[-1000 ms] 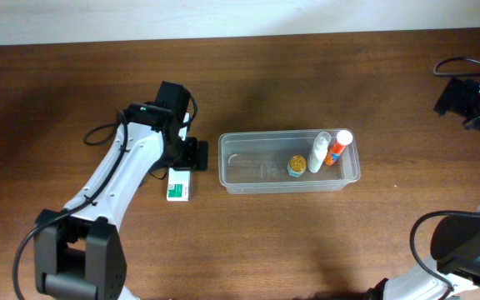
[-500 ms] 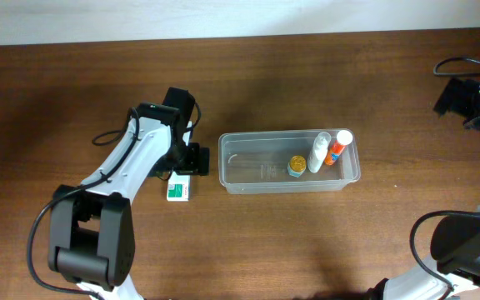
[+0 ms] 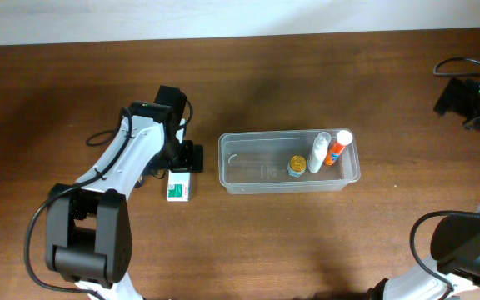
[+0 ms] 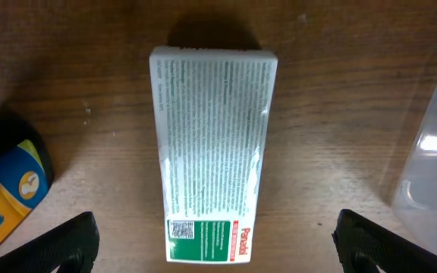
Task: Pack container
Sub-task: 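Lower left gripper around the medicine box and close on it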
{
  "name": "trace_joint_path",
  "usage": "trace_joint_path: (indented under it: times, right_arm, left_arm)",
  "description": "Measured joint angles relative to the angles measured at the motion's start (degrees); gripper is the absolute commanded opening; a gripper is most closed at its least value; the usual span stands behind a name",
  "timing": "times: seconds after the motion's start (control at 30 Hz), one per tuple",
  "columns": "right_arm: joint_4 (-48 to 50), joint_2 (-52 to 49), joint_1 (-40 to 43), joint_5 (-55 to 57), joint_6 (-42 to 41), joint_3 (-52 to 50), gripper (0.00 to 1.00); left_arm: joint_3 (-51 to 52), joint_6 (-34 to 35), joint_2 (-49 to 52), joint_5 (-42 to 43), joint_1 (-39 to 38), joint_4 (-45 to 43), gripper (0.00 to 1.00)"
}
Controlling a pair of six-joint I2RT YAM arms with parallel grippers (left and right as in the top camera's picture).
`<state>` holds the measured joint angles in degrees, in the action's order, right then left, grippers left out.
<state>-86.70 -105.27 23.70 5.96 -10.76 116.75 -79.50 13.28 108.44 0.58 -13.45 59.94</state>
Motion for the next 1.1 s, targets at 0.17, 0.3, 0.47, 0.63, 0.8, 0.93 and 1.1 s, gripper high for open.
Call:
trace_joint_path:
  times: [0.17,0.3,0.47,0.63,0.8,0.93,1.1]
  right_arm:
    - [0.00,0.00,0.00,0.00,0.00,0.00,0.98]
    - [0.00,0.00,0.00,0.00,0.02,0.00,0.98]
    - [0.00,0.00,0.00,0.00,-0.02,0.00,0.98]
    - [0.00,0.00,0.00,0.00,-0.02,0.00,0.98]
    - [0.00,0.00,0.00,0.02,-0.02,0.00,0.98]
    - [0.00,0.00,0.00,0.00,0.02,0.00,0.98]
    - [0.00,0.00,0.00,0.00,0.00,0.00,0.98]
  left_arm:
    - [1.05,-0.17,0.00,0.00,0.00,-1.95,0.99]
    - [2.78,-0.17,0.00,-0.02,0.00,-3.23,1.00]
    - [4.13,-0.17,0.00,-0.02,0.00,-3.54,0.99]
    - [4.44,-0.17,0.00,0.00,0.00,-4.26,0.99]
    - [5.68,-0.17,0.00,0.00,0.00,-6.03,0.99]
    - [6.86,-0.17,0.00,-0.02,0.00,-7.65,0.99]
    - [8.52,-0.17,0.00,-0.02,0.00,-9.16,0.99]
